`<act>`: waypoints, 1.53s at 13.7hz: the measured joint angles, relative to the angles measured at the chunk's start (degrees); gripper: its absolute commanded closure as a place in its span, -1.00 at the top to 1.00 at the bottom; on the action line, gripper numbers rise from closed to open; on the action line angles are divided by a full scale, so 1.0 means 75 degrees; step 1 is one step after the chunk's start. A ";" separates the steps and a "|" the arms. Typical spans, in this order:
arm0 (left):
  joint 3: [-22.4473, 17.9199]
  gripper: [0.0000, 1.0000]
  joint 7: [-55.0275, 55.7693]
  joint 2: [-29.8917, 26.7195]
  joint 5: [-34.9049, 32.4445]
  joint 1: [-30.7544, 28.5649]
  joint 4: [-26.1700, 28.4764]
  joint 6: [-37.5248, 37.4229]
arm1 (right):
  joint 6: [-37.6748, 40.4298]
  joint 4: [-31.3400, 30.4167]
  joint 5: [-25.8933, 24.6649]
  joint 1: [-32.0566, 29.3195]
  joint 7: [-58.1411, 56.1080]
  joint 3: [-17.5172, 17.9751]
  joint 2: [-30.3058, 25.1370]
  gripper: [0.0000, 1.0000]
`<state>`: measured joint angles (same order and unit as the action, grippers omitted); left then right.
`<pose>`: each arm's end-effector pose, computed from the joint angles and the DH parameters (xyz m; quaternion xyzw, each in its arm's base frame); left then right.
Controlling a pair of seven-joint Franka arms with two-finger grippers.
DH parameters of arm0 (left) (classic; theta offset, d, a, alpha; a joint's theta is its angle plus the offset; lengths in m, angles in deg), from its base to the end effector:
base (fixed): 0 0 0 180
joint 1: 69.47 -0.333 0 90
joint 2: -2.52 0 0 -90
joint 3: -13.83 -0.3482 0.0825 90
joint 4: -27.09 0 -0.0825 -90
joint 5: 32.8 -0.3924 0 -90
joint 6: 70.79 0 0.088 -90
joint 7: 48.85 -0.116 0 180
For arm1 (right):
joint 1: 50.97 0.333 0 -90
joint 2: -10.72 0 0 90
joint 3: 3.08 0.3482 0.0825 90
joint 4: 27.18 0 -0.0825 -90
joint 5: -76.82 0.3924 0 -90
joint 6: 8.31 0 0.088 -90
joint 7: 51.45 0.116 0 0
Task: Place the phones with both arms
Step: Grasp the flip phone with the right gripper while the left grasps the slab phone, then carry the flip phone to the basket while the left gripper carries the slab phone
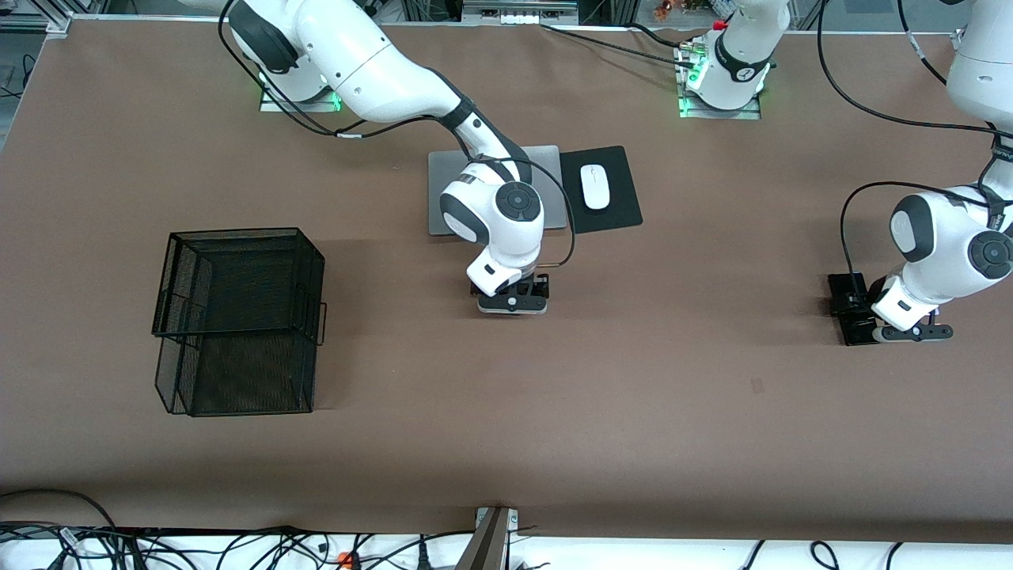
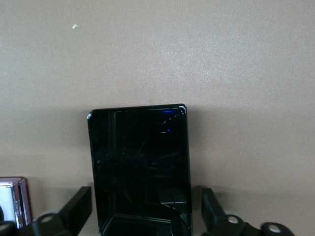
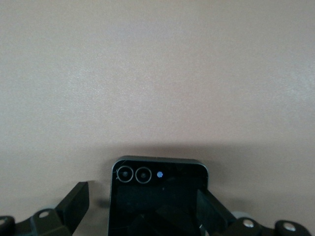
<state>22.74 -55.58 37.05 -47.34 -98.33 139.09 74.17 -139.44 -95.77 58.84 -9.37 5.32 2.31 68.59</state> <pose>0.5974 0.2191 0.1771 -0.9993 -0.0239 0.0128 0.0255 0.5697 0.5641 0.1756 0.9955 -0.0106 0.0924 0.0175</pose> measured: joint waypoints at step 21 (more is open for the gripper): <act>0.0831 -0.16 0.0105 -0.0117 -0.0002 0.0891 -0.3024 -0.4868 | -0.0004 -0.0174 0.0000 -0.0179 -0.0078 -0.0011 -0.0139 -1.00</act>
<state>28.98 -54.79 36.18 -47.35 -91.64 116.41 37.66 -139.47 -97.08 58.84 -10.72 4.73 2.22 67.55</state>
